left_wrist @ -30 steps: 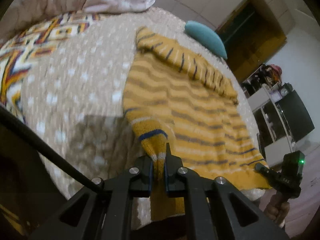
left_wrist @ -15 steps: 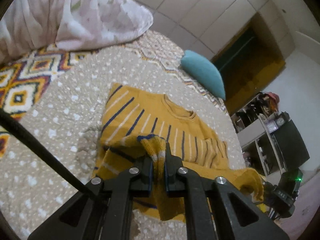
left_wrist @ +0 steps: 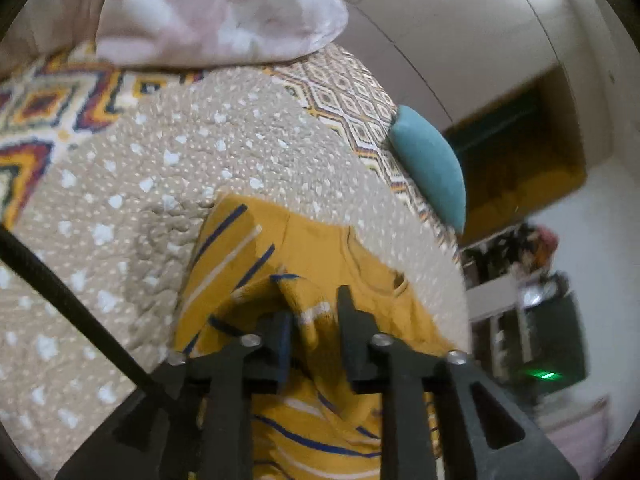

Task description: Fold small clothes

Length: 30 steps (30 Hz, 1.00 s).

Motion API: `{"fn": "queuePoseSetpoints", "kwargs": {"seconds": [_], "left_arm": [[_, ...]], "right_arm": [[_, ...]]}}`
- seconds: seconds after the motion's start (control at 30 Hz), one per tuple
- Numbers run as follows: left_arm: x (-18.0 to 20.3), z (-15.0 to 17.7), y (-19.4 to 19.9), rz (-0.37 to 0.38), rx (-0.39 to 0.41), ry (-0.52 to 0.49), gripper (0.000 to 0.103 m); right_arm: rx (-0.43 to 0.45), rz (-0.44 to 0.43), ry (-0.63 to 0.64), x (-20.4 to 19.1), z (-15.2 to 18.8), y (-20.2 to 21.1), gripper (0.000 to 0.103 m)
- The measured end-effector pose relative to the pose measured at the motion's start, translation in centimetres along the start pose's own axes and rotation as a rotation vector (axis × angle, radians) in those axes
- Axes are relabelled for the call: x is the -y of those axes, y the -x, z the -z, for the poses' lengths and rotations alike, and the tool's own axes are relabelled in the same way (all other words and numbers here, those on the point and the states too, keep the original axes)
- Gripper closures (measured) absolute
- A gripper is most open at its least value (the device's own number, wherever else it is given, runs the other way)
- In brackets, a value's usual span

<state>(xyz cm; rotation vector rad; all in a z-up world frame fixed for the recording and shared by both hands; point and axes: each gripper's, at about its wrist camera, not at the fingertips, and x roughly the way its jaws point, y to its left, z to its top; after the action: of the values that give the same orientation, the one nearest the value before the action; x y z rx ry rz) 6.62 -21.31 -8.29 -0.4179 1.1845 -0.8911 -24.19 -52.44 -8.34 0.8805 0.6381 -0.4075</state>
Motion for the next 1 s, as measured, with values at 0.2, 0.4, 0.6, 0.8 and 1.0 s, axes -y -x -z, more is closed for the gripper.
{"fn": "queuePoseSetpoints", "kwargs": {"seconds": [0.2,0.4,0.6,0.8,1.0], "left_arm": [[-1.4,-2.2,1.6,0.007,0.096,0.062,0.031],[-2.3,-1.4,2.6,-0.056,0.077,0.003,0.029],[-2.6,2.8,2.5,-0.140,0.007,-0.092,0.029],[-2.2,7.7,2.6,-0.198,-0.038,-0.229,0.029],[-1.2,10.0,2.0,-0.324,-0.034,-0.355,0.029]], "right_arm": [[-0.017,0.015,-0.106,2.0,-1.7,-3.0,0.054],[0.032,0.039,-0.136,2.3,-3.3,-2.1,0.039],[0.099,0.153,-0.077,3.4,-3.0,3.2,0.026],[0.029,0.115,0.015,4.7,2.9,7.0,0.026],[-0.070,0.050,0.054,5.4,8.3,6.1,0.095]]}}
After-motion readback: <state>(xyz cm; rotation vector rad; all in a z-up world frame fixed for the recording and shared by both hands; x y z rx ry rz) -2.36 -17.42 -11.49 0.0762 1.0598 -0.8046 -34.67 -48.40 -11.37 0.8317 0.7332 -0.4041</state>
